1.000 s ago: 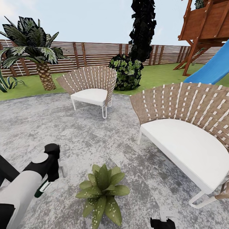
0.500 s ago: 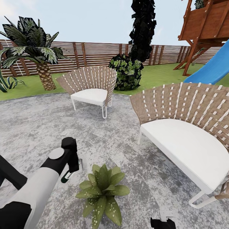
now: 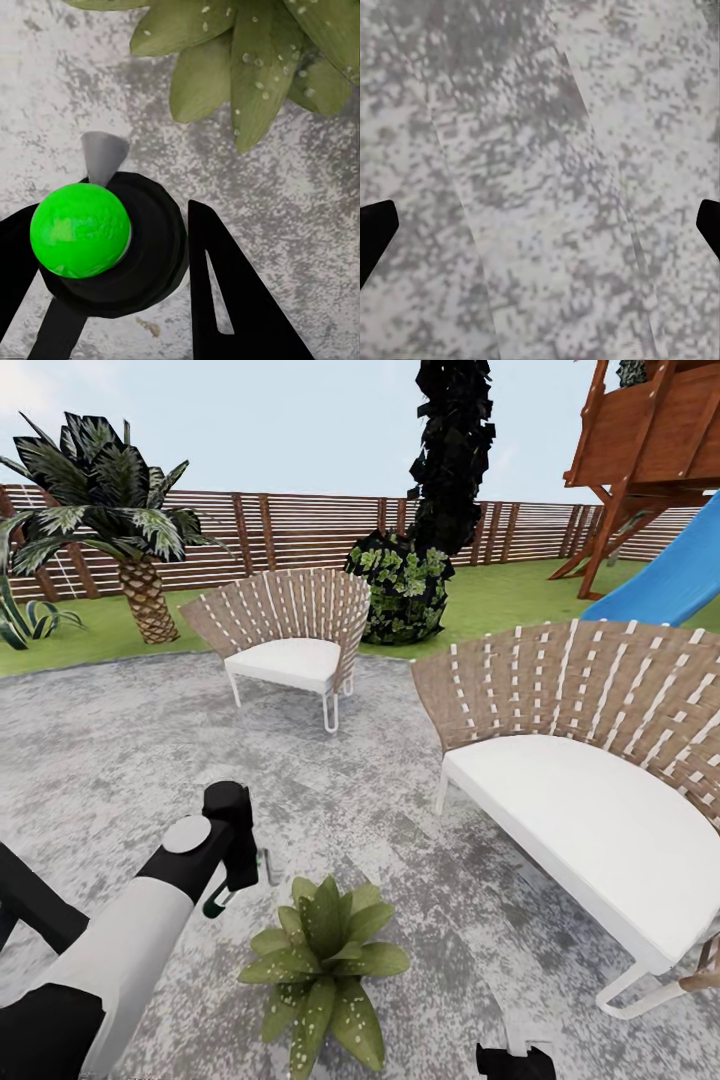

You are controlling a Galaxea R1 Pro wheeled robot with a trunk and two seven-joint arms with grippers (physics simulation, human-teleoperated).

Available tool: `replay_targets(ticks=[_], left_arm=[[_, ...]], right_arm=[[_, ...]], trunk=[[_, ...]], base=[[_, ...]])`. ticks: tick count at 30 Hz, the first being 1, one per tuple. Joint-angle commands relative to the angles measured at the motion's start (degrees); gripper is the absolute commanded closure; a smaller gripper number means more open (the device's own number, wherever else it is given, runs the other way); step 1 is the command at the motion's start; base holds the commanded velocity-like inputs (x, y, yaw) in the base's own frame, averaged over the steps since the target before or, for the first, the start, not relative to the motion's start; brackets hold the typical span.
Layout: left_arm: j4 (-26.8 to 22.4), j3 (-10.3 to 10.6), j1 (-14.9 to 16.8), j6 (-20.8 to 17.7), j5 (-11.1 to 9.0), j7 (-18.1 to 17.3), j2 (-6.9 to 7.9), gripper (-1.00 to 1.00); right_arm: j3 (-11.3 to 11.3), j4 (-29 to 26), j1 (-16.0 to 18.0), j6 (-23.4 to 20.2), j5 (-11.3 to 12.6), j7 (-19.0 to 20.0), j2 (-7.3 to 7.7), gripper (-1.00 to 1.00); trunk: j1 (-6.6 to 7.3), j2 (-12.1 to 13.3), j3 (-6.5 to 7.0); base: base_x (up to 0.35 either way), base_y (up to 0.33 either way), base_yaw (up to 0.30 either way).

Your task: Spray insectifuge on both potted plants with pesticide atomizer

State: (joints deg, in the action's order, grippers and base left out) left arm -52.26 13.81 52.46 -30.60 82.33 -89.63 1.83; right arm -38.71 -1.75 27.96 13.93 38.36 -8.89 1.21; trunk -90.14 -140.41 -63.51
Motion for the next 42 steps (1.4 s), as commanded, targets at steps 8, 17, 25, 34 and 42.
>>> replay_targets(ticks=[8,17,25,34,42], left_arm=[[-0.11,0.23,0.88,-0.78,0.60,-0.37,-1.43,1.00],[-1.54,0.34,0.81,-1.01,0.72,-0.37,-2.55,1.00],[-3.78,0.32,0.05,-1.09,0.98,-0.37,-2.79,1.00],[-3.82,0.41,0.01,-1.28,0.99,-0.37,-2.79,1.00],[-3.83,0.49,-0.01,-2.12,1.02,-0.37,-2.84,1.00]], right_arm=[[-0.49,-0.10,-0.01,0.04,0.40,-0.25,0.02,-1.00],[-0.49,-0.10,-0.01,0.04,0.31,-0.25,0.02,-1.00],[-0.49,-0.10,-0.01,0.04,0.32,-0.25,0.02,-1.00],[-0.49,-0.10,-0.01,0.04,0.31,-0.25,0.02,-1.00],[-0.49,-0.10,-0.01,0.04,0.31,-0.25,0.01,-1.00]], trunk=[[0.00,-0.02,-0.05],[0.00,-0.02,-0.05],[0.00,-0.02,-0.05],[0.00,-0.02,-0.05],[0.00,-0.02,-0.05]], base=[[-0.016,-0.216,0.201],[-0.061,-0.039,0.006],[0.052,-0.105,0.177],[-0.189,-0.170,0.059],[-0.019,-0.010,0.109]])
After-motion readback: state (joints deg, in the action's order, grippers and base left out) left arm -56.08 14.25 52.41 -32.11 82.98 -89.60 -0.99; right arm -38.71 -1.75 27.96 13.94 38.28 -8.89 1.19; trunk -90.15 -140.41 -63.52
